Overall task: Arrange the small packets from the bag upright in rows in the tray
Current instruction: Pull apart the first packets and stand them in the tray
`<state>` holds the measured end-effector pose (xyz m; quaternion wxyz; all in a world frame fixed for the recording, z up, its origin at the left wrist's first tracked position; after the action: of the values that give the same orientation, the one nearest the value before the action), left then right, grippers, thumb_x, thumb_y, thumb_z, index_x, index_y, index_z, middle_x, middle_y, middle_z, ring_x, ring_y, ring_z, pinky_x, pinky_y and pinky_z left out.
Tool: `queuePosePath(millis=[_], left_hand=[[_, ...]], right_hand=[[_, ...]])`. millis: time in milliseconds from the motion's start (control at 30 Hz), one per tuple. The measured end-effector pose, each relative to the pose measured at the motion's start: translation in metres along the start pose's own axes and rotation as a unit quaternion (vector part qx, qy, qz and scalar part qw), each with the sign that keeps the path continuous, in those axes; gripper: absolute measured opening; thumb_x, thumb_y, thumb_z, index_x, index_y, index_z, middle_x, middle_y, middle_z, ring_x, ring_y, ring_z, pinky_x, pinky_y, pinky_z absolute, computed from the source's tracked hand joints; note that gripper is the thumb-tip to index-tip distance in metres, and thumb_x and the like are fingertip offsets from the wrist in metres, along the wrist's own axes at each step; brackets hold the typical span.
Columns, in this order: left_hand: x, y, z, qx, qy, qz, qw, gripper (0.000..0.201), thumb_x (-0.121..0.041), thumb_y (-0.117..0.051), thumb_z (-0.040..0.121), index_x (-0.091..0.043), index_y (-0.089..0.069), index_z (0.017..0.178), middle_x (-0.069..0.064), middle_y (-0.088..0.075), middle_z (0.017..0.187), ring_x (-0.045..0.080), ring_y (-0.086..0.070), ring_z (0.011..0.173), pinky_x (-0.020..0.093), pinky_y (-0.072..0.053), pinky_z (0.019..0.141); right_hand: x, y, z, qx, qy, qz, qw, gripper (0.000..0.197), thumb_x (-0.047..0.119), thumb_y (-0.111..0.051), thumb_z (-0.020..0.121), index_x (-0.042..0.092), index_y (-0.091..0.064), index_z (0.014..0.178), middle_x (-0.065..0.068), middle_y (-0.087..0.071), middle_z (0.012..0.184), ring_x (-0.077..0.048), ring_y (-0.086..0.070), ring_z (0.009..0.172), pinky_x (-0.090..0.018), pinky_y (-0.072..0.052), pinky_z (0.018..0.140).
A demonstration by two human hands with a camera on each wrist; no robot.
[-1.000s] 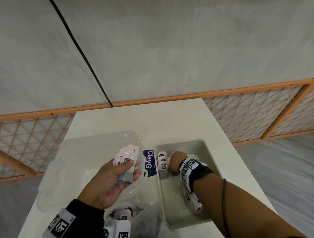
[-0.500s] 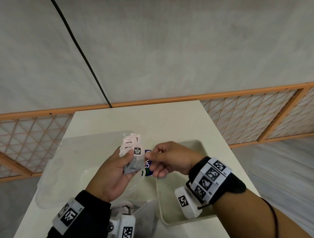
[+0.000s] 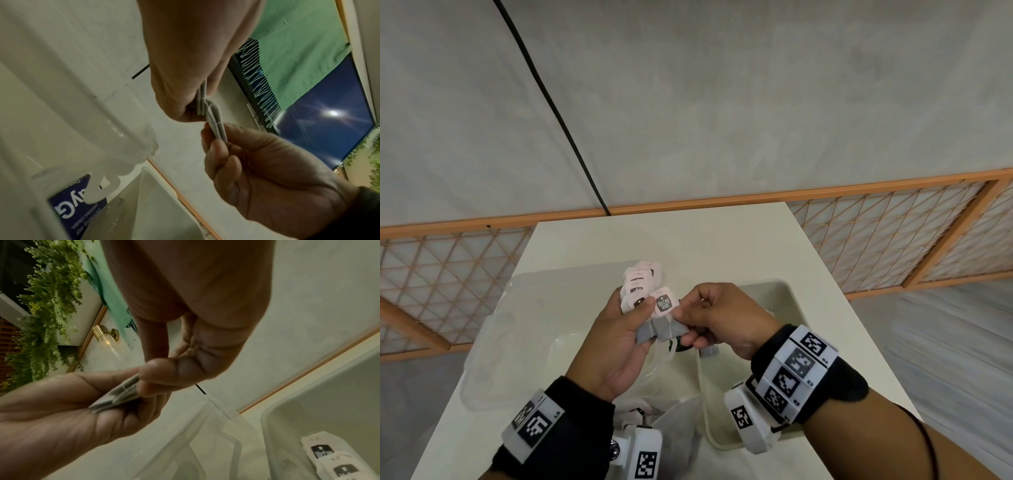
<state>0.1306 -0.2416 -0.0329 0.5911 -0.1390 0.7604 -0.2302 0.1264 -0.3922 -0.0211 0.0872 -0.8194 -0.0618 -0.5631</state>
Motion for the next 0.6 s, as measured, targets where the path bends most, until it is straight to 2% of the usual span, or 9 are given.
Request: queuePosePath(millis=[167, 267, 333, 367, 467, 533, 600], left_hand=[[0.001, -0.003, 0.001, 0.004, -0.025, 0.030, 0.999, 0.044, -0.006, -0.057, 0.078, -0.018, -0.056, 0.120, 0.005, -0.069, 0.108, 0.022, -0.067, 0.093, 0.034, -0.057, 0.077], [0.003, -0.004, 0.002, 0.010, -0.042, 0.044, 0.998, 0.044, 0.005, -0.058, 0.081, -0.019, -0.055, 0.118, 0.001, -0.070, 0.104, 0.018, -0.067, 0.091, 0.029, -0.058, 0.072], [0.005, -0.005, 0.003, 0.013, -0.049, 0.053, 0.997, 0.050, 0.006, -0.063, 0.077, -0.020, -0.054, 0.119, -0.002, -0.070, 0.106, 0.015, -0.068, 0.093, 0.027, -0.057, 0.073], [0.006, -0.006, 0.003, 0.012, -0.051, 0.057, 0.997, 0.051, 0.004, -0.063, 0.075, -0.020, -0.054, 0.119, -0.001, -0.070, 0.107, 0.016, -0.068, 0.094, 0.027, -0.058, 0.074], [0.006, -0.003, 0.003, -0.007, -0.051, 0.057, 0.997, 0.039, 0.008, -0.056, 0.086, -0.018, -0.055, 0.115, 0.009, -0.063, 0.107, 0.020, -0.063, 0.087, 0.025, -0.057, 0.073], [0.004, 0.002, 0.002, -0.023, -0.042, 0.043, 0.998, 0.035, 0.008, -0.051, 0.089, -0.013, -0.053, 0.117, 0.011, -0.060, 0.103, 0.018, -0.061, 0.078, 0.021, -0.056, 0.068], [0.002, 0.007, 0.003, -0.030, -0.033, 0.033, 0.998, 0.037, 0.007, -0.050, 0.089, -0.010, -0.051, 0.122, 0.010, -0.060, 0.102, 0.016, -0.063, 0.074, 0.019, -0.056, 0.066]], right_hand=[[-0.002, 0.000, 0.000, 0.015, -0.005, 0.015, 1.000, 0.009, 0.012, -0.069, 0.085, 0.008, -0.061, 0.084, -0.011, -0.067, 0.070, -0.015, -0.065, 0.054, -0.019, -0.051, 0.046], [-0.003, 0.001, 0.003, 0.004, -0.001, 0.024, 1.000, 0.013, 0.012, -0.071, 0.084, 0.007, -0.059, 0.084, -0.011, -0.066, 0.068, -0.017, -0.064, 0.052, -0.020, -0.051, 0.045], [-0.004, 0.003, 0.003, -0.004, 0.005, 0.013, 1.000, 0.014, 0.011, -0.072, 0.083, 0.007, -0.059, 0.083, -0.008, -0.065, 0.065, -0.017, -0.062, 0.051, -0.020, -0.049, 0.044], [-0.005, 0.004, 0.004, -0.009, 0.013, -0.004, 1.000, 0.014, 0.010, -0.072, 0.082, 0.007, -0.059, 0.082, -0.006, -0.063, 0.063, -0.015, -0.059, 0.050, -0.019, -0.047, 0.043], [-0.004, 0.015, 0.006, -0.042, 0.028, -0.059, 0.997, 0.014, 0.011, -0.075, 0.079, 0.011, -0.062, 0.076, 0.003, -0.058, 0.057, -0.005, -0.048, 0.044, -0.013, -0.037, 0.041], [-0.006, 0.030, 0.013, -0.084, 0.016, -0.067, 0.994, 0.017, 0.012, -0.076, 0.078, 0.014, -0.061, 0.070, 0.007, -0.057, 0.054, -0.004, -0.046, 0.044, -0.014, -0.035, 0.041], [-0.016, 0.049, 0.023, -0.131, -0.014, -0.074, 0.988, 0.018, 0.011, -0.076, 0.079, 0.013, -0.061, 0.069, 0.003, -0.060, 0.056, -0.007, -0.046, 0.046, -0.018, -0.035, 0.043]])
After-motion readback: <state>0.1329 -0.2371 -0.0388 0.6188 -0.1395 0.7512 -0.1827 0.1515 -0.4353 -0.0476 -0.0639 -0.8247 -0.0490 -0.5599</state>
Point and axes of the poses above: each hand's wrist, its own z-axis towards the middle knuckle, its own y-axis out of the back of the hand, x = y × z, the point moved 3 cm from there along z, towards the middle knuckle
